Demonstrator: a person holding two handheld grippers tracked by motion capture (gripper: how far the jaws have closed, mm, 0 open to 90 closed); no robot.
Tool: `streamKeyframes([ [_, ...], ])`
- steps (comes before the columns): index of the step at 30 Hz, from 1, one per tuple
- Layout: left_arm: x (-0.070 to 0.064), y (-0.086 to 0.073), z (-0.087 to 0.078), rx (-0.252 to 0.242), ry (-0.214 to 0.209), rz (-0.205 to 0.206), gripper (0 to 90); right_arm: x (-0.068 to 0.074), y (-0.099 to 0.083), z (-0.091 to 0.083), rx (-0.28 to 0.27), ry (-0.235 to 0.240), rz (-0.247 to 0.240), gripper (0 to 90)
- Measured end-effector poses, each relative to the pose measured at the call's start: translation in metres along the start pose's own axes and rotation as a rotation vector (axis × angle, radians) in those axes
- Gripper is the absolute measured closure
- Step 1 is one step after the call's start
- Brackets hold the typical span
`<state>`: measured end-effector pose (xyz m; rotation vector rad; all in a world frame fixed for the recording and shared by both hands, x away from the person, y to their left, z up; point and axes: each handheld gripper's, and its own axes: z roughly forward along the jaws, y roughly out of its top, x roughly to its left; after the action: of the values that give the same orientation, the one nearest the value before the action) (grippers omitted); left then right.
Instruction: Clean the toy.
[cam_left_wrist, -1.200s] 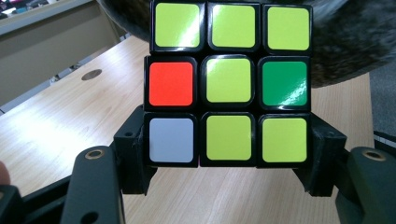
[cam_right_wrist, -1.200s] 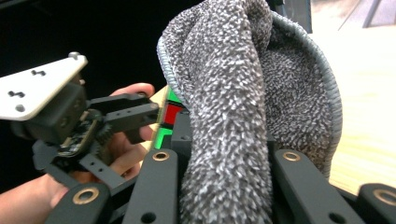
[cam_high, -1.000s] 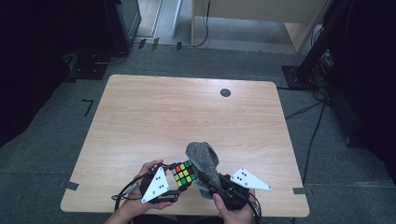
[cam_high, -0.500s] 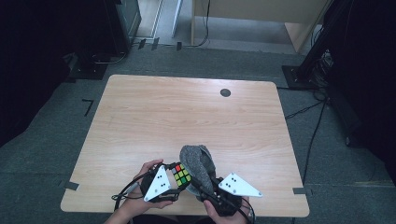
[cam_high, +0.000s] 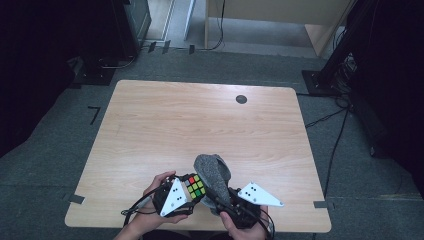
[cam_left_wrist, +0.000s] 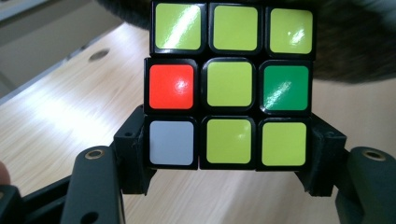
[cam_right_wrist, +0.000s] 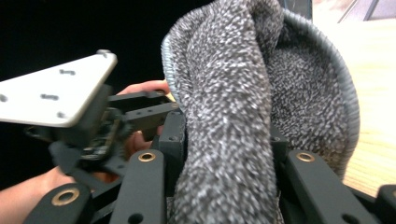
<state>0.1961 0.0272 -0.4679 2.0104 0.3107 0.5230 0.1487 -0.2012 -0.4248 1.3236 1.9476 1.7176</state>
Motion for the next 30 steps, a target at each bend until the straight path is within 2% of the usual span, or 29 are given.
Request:
streamKeyframes([
  [2, -0.002, 0.001, -0.003, -0.034, -0.007, 0.014, 34.0, -0.004, 0.0, 0.0, -0.007, 0.017, 0.023, 63.5],
  [5, 0.001, 0.001, -0.007, -0.064, -0.017, 0.004, 34.1, -0.004, 0.002, -0.003, -0.022, 0.03, 0.022, 65.3],
  [7, 0.004, 0.001, -0.007, -0.054, -0.002, -0.009, 34.0, -0.005, 0.002, -0.003, -0.02, 0.029, 0.025, 66.6],
  [9, 0.007, 0.0, -0.005, -0.028, -0.006, -0.032, 34.0, -0.005, 0.0, -0.002, -0.013, 0.029, 0.03, 67.3],
  [12, 0.004, -0.001, 0.0, -0.002, 0.0, -0.02, 34.0, 0.004, -0.002, 0.001, -0.004, 0.029, -0.014, 68.0],
  [14, 0.002, 0.0, -0.001, -0.014, -0.005, -0.014, 34.0, 0.01, -0.001, 0.001, -0.008, 0.019, -0.063, 68.3],
  [15, 0.002, 0.0, -0.002, -0.023, -0.007, -0.013, 34.0, 0.01, 0.0, 0.0, -0.017, 0.018, -0.066, 68.4],
  [16, 0.002, 0.001, -0.003, -0.036, -0.01, -0.014, 34.0, 0.008, 0.0, -0.001, -0.025, 0.022, -0.054, 68.5],
  [19, 0.005, 0.002, -0.009, -0.073, -0.023, -0.024, 34.0, -0.005, 0.001, -0.005, -0.039, 0.025, 0.022, 68.8],
  [22, 0.007, 0.001, -0.008, -0.058, -0.02, -0.035, 34.0, -0.01, 0.0, -0.005, -0.04, 0.038, 0.062, 68.7],
  [23, 0.007, 0.001, -0.006, -0.045, -0.016, -0.032, 34.0, -0.008, 0.0, -0.004, -0.035, 0.045, 0.06, 68.6],
  [25, 0.004, 0.0, -0.003, -0.026, -0.015, -0.024, 34.0, -0.001, 0.0, -0.002, -0.032, 0.065, 0.027, 68.2],
  [28, 0.003, 0.0, -0.003, -0.024, -0.014, -0.016, 34.0, 0.01, 0.0, -0.001, -0.028, 0.043, -0.045, 68.1],
  [30, 0.003, 0.001, -0.004, -0.03, -0.012, -0.02, 34.0, 0.009, 0.0, -0.002, -0.033, 0.042, -0.047, 68.2],
])
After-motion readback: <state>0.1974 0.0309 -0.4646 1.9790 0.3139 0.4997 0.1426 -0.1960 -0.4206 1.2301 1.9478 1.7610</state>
